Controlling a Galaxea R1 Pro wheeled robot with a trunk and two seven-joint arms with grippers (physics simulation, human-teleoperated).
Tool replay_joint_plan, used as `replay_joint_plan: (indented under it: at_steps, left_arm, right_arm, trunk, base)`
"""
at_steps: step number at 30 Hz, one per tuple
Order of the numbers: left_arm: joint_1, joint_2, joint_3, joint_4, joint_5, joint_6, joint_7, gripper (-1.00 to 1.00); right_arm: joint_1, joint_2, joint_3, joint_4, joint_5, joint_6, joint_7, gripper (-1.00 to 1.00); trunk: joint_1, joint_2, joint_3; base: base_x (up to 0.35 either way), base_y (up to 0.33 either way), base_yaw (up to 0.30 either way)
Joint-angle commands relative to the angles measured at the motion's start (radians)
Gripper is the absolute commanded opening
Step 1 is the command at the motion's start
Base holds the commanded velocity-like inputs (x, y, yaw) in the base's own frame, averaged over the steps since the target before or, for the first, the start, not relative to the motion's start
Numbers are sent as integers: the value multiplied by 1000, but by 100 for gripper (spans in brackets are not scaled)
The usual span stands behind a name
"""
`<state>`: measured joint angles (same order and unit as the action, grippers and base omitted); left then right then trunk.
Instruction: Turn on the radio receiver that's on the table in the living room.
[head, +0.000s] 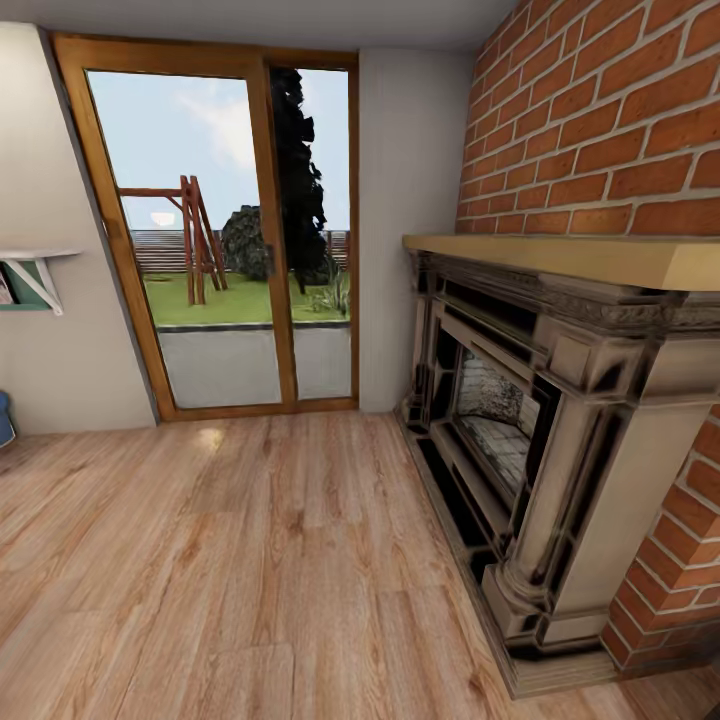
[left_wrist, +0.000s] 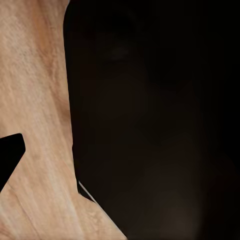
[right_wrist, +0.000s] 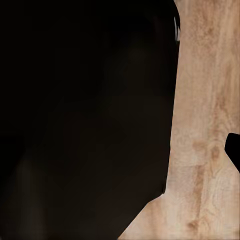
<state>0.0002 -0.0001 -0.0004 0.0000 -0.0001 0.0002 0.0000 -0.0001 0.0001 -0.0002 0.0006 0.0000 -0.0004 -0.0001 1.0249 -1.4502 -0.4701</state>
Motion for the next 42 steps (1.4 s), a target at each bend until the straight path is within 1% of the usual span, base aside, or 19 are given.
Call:
replay_joint_plan:
  at_steps: [1,9,17,25,30,35,42]
  left_arm:
    - [6,-6,-5,6,-1,1,0,100]
    - [7,-51,1,10,-2,1,0,100]
    - [7,-93,3,10,1,0,-2,100]
    - [7,-90,2,9,-1,-17,-6,100]
    - [7,-90,2,9,-1,-25,-6,100]
    - [7,-88,4,9,-1,-50,-6,100]
    - [7,-86,5,9,-1,-52,-6,100]
  right_arm:
    - [-6,6,-1,5,0,-3,-1,100]
    - [-51,51,-3,13,1,3,-1,100]
    - [-92,53,-2,13,1,3,-1,100]
    - [-92,54,-5,11,1,3,-1,100]
    - [-92,53,-3,8,0,3,-1,100]
    - [-92,51,-3,6,2,-4,-1,100]
    - [-93,51,-3,6,1,-6,-1,100]
  trunk:
    - [0,0,0]
    - [0,0,0]
    - [0,0,0]
    - [0,0,0]
    - [0,0,0]
    - [0,0,0]
    - [0,0,0]
  base:
    - [0,0,0]
    - [0,0,0]
    - [0,0,0]
    - [0,9,0]
    - [0,226,0]
    - [0,232,0]
    - [0,271,0]
